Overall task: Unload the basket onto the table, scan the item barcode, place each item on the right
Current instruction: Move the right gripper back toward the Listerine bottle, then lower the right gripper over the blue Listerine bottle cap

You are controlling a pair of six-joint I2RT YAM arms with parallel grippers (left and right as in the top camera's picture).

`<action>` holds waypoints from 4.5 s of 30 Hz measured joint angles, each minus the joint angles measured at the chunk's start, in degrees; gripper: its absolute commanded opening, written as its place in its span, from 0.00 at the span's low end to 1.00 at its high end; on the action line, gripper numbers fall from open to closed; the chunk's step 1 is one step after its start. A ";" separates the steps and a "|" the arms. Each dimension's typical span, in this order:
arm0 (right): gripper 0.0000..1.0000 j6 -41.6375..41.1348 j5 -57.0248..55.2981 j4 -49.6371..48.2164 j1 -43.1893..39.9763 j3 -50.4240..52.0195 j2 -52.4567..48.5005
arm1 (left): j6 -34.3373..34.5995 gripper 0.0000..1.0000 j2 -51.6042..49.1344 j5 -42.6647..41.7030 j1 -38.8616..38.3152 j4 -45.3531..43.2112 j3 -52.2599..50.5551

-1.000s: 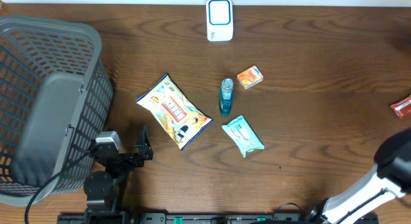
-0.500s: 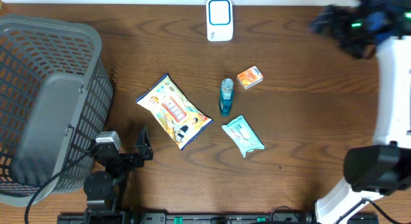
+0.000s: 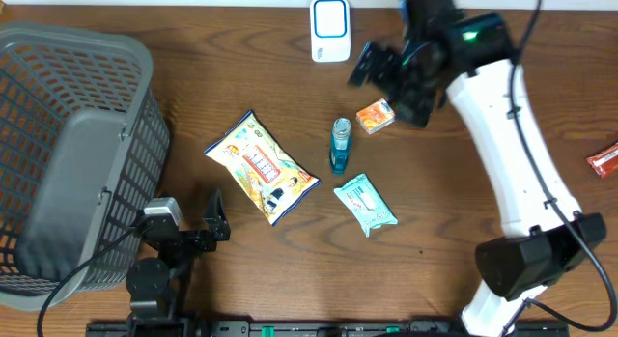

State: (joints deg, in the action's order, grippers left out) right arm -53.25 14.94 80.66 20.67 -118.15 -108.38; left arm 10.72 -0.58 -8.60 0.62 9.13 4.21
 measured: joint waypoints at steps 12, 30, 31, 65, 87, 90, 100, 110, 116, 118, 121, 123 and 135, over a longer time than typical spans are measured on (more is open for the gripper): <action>0.99 -36.52 -7.28 -0.15 9.44 0.04 -4.81 | 0.00 1.00 0.00 0.02 0.00 0.00 0.00; 0.99 -52.70 -7.67 -3.48 9.57 0.11 -13.16 | 0.00 1.00 0.00 0.02 0.00 0.00 0.00; 0.99 -52.94 -7.76 -3.39 9.57 0.11 -13.27 | 0.00 1.00 0.00 0.00 0.00 0.00 0.00; 0.60 -10.97 -11.45 -0.44 9.57 0.11 -18.51 | 0.00 1.00 0.00 0.02 0.00 0.00 0.00; 0.96 34.25 -8.04 1.60 8.44 -2.64 -18.60 | 0.00 1.00 0.00 0.00 0.00 0.00 0.00; 0.99 34.69 -6.21 4.87 8.44 -7.23 -18.62 | 0.00 1.00 0.00 0.02 0.00 0.00 0.00; 0.99 49.48 -6.93 14.97 8.44 -19.32 -18.64 | 0.00 1.00 0.00 0.02 0.00 0.00 0.00; 0.99 64.70 -10.88 8.63 8.00 -15.69 -18.64 | 0.00 1.00 0.00 0.02 0.00 0.00 0.00; 0.99 66.23 -10.99 2.80 8.00 -9.07 -18.64 | 0.00 1.00 0.00 0.02 0.00 0.00 0.00; 0.99 66.42 -11.19 1.11 8.00 -6.75 -18.64 | 0.00 1.00 0.00 0.02 0.00 0.00 0.00; 0.99 66.64 -11.39 -1.14 8.00 -3.56 -18.67 | 0.00 1.00 0.00 0.00 0.00 0.00 0.00; 0.99 66.77 -11.34 -1.88 8.00 -1.95 -18.67 | 0.00 1.00 0.00 0.00 0.00 0.00 0.00; 0.81 67.69 -10.82 -5.22 8.00 0.33 -18.64 | 0.00 1.00 0.00 0.02 0.00 0.00 0.00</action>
State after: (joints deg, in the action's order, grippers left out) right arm 14.44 4.12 75.44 28.67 -117.82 -127.02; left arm 10.72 -0.58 -8.58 0.62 9.13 4.21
